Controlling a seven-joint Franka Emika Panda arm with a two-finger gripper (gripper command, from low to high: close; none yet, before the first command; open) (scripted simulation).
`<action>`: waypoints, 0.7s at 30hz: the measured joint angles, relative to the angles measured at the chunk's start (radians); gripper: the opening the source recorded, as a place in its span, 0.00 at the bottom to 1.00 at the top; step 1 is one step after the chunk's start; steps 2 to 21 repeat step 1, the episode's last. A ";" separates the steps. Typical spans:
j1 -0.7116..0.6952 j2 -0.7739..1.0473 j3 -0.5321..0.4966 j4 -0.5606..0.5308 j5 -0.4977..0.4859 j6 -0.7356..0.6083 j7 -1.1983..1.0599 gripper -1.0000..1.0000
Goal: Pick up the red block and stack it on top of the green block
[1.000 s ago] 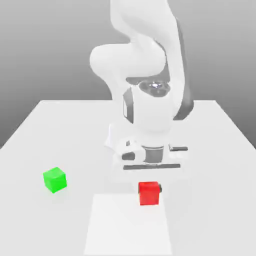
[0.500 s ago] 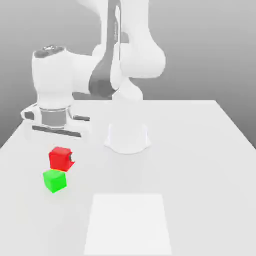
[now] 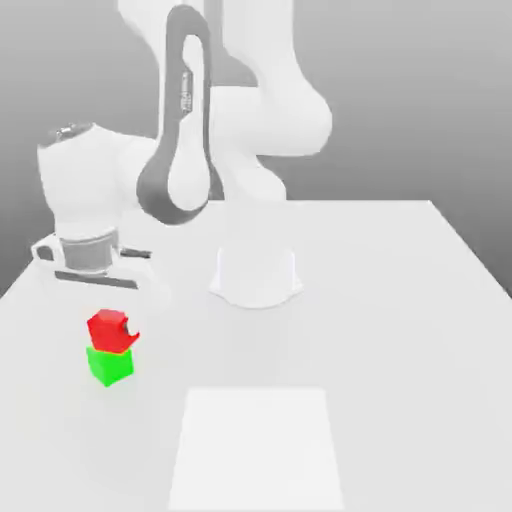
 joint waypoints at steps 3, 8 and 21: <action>0.005 0.012 -0.004 0.000 0.001 0.015 -0.001 0.00; 0.005 0.012 -0.004 0.000 0.001 0.015 -0.001 0.00; 0.005 0.012 -0.004 0.000 0.001 0.015 -0.001 0.00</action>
